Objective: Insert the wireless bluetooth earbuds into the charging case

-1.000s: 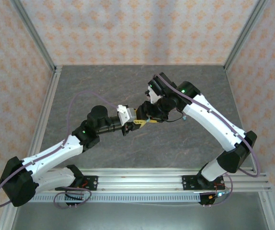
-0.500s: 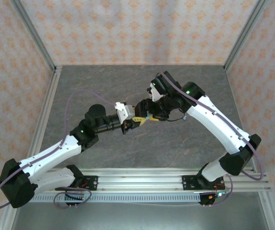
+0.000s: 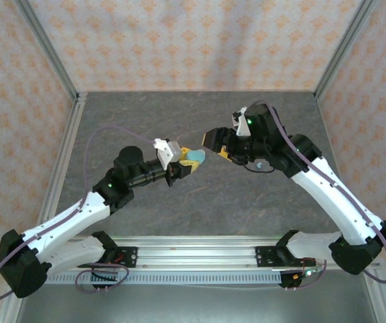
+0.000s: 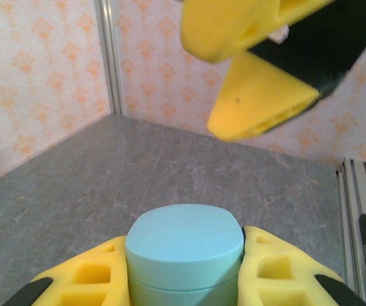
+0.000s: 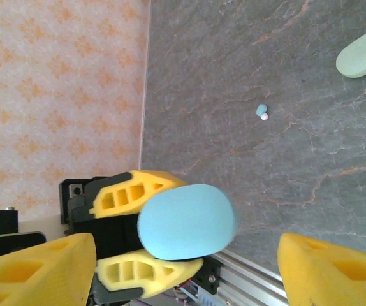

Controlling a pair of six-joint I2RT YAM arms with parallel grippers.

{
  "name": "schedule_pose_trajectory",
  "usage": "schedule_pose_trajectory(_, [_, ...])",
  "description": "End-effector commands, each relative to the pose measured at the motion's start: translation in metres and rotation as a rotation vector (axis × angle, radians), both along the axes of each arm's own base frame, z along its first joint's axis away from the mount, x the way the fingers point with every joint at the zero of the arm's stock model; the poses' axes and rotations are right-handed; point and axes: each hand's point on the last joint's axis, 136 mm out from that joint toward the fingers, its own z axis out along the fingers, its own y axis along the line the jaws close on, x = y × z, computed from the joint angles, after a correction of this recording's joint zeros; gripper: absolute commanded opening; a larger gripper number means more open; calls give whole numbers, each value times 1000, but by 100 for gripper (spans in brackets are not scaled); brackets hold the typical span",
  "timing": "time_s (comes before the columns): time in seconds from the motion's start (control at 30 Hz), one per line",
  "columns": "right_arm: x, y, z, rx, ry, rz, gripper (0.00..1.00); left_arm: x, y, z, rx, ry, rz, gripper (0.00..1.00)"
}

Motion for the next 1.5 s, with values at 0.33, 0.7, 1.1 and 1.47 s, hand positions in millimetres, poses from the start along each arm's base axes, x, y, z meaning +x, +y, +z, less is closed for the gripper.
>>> schedule_pose_trajectory(0.33, [18, 24, 22, 351, 14, -73, 74, -5, 21, 71, -254, -57, 57, 23])
schedule_pose_trajectory(0.7, [6, 62, 25, 461, 98, 55, 65, 2, 20, 85, -288, -86, 73, 23])
schedule_pose_trajectory(1.1, [2, 72, 20, 457, 110, 106, 18, 4, 19, 68, -227, -50, 88, 27])
schedule_pose_trajectory(1.47, [18, 42, 19, 394, -70, -47, 8, -3, 32, 42, -124, 54, 67, 68])
